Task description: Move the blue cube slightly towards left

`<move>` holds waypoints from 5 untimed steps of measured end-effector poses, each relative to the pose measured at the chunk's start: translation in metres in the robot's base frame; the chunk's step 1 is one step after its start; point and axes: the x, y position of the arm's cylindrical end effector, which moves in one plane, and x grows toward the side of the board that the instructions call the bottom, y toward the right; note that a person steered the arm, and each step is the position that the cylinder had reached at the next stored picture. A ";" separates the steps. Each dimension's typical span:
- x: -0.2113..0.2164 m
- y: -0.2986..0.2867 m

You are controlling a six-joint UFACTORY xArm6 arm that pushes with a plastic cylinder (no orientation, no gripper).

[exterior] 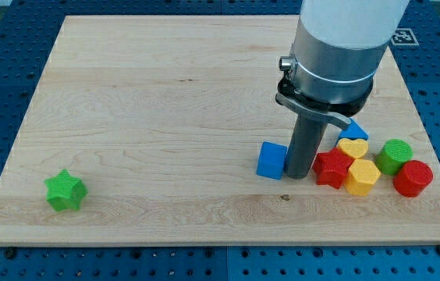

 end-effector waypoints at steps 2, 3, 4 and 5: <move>0.000 -0.011; -0.005 -0.011; -0.010 -0.015; -0.010 -0.017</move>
